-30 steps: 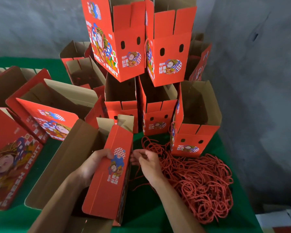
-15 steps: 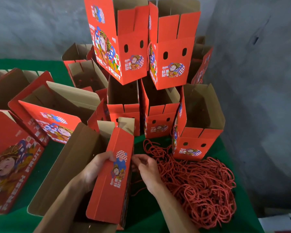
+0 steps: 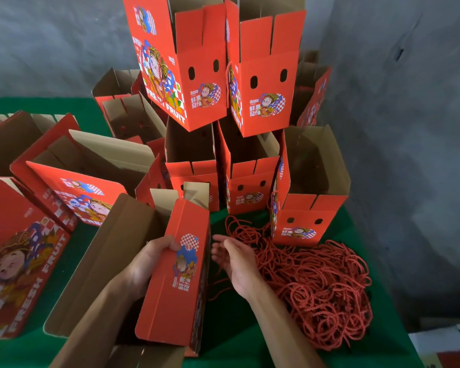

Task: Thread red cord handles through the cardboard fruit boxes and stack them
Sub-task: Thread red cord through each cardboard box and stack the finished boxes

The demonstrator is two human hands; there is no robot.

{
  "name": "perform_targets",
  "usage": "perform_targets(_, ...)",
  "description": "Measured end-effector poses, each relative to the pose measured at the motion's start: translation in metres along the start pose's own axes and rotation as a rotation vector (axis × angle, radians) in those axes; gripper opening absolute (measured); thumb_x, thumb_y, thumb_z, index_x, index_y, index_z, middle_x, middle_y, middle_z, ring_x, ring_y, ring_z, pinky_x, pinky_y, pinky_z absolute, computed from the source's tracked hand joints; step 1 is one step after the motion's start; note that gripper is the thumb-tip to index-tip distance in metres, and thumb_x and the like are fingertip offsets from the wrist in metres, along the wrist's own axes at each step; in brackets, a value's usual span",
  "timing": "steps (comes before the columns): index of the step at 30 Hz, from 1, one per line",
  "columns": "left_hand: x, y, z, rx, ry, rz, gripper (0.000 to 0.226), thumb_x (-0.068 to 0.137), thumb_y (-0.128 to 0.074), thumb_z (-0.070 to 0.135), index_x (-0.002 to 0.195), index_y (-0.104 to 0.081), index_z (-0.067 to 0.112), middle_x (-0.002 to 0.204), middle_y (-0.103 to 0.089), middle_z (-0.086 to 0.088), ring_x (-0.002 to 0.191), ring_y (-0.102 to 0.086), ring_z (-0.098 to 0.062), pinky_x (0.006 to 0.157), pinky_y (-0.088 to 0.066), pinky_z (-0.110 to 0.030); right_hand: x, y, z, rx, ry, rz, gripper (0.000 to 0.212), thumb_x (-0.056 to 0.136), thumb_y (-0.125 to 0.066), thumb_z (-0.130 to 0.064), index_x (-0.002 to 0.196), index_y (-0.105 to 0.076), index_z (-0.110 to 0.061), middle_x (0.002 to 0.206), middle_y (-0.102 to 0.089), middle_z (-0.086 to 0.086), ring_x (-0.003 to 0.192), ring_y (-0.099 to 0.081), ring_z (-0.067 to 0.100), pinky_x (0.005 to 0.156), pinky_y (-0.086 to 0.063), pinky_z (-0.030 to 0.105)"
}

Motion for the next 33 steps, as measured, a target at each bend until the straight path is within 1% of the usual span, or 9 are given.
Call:
perform_targets(6,0.013,0.011,-0.003,0.028,-0.001,0.03,0.067,0.055,-0.079,0.03,0.119,-0.073,0.01,0.125,-0.064,-0.032,0.105,-0.067,-0.05,0.097,-0.051,-0.061,0.002,0.002,0.008,-0.071,-0.001,-0.011,0.012,0.095,-0.071,-0.003,0.104,-0.077,0.001,0.094,-0.077,0.016,0.083,-0.073,0.022,0.078,-0.061,0.03)
perform_targets(13,0.019,0.022,-0.016,0.028,0.04,-0.011,0.059,0.073,-0.073,0.04,0.125,-0.068,0.013,0.132,-0.061,-0.031,0.117,-0.062,-0.05,0.101,-0.048,-0.061,0.006,-0.002,0.01,-0.141,0.022,0.024,0.016,0.092,-0.076,-0.012,0.096,-0.077,0.004,0.083,-0.075,0.013,0.07,-0.069,0.018,0.071,-0.058,0.031)
perform_targets(18,0.025,0.029,-0.015,0.067,0.035,0.051,0.067,0.07,-0.075,0.04,0.129,-0.065,0.009,0.13,-0.061,-0.032,0.117,-0.06,-0.053,0.106,-0.042,-0.066,0.006,-0.005,0.006,-0.454,0.164,0.011,0.028,0.099,-0.07,-0.027,0.082,-0.076,-0.005,0.07,-0.072,-0.001,0.064,-0.064,0.012,0.066,-0.054,0.028)
perform_targets(23,0.036,0.034,-0.013,0.063,0.041,0.032,0.07,0.068,-0.078,0.044,0.128,-0.066,0.01,0.129,-0.063,-0.03,0.117,-0.061,-0.051,0.107,-0.041,-0.067,0.009,-0.012,-0.008,-1.063,0.396,0.002,0.029,0.102,-0.061,-0.043,0.082,-0.069,-0.025,0.076,-0.069,-0.012,0.072,-0.065,0.0,0.057,-0.047,0.017)
perform_targets(25,0.034,0.028,-0.008,0.069,0.024,0.016,0.078,0.064,-0.081,0.043,0.131,-0.064,0.008,0.127,-0.063,-0.03,0.117,-0.061,-0.052,0.108,-0.04,-0.067,0.011,-0.012,-0.008,-1.11,0.424,-0.012,0.031,0.103,-0.058,-0.044,0.077,-0.064,-0.029,0.075,-0.067,-0.013,0.074,-0.064,-0.002,0.058,-0.046,0.017)
perform_targets(28,0.021,0.006,0.006,0.06,-0.022,0.001,0.097,0.052,-0.085,0.042,0.136,-0.058,0.004,0.117,-0.07,-0.027,0.107,-0.066,-0.046,0.103,-0.047,-0.061,0.011,-0.01,-0.005,-1.076,0.431,0.002,0.045,0.105,-0.05,-0.052,0.069,-0.057,-0.025,0.066,-0.062,-0.008,0.057,-0.059,0.003,0.052,-0.043,0.026)
perform_targets(30,0.007,-0.007,0.013,0.036,-0.065,-0.011,0.084,0.07,-0.078,0.057,0.136,-0.061,0.009,0.115,-0.072,-0.022,0.106,-0.069,-0.04,0.091,-0.055,-0.053,0.009,-0.012,-0.006,-1.105,0.476,-0.007,0.046,0.107,-0.042,-0.053,0.071,-0.052,-0.026,0.065,-0.057,-0.01,0.055,-0.056,0.0,0.05,-0.037,0.021)
perform_targets(32,-0.009,-0.019,0.015,0.052,-0.064,-0.043,0.073,0.09,-0.047,0.075,0.127,-0.069,0.016,0.122,-0.07,-0.019,0.115,-0.067,-0.038,0.09,-0.058,-0.049,0.004,-0.019,-0.008,-1.175,0.52,-0.034,0.046,0.109,-0.03,-0.051,0.074,-0.048,-0.027,0.067,-0.054,-0.013,0.057,-0.055,-0.001,0.052,-0.034,0.014)
perform_targets(33,-0.016,-0.028,0.016,0.086,-0.068,-0.079,0.072,0.097,-0.037,0.071,0.125,-0.07,0.014,0.123,-0.07,-0.019,0.116,-0.067,-0.037,0.093,-0.057,-0.051,0.003,-0.021,-0.01,-1.21,0.539,-0.043,0.047,0.111,-0.026,-0.047,0.076,-0.05,-0.026,0.069,-0.055,-0.013,0.058,-0.055,0.001,0.053,-0.035,0.015)
Point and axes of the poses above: each hand's wrist, its own x-axis towards the middle knuckle, its own y-axis out of the back of the hand, z = x × y, the point moved 4 cm from there along x, towards the middle knuckle
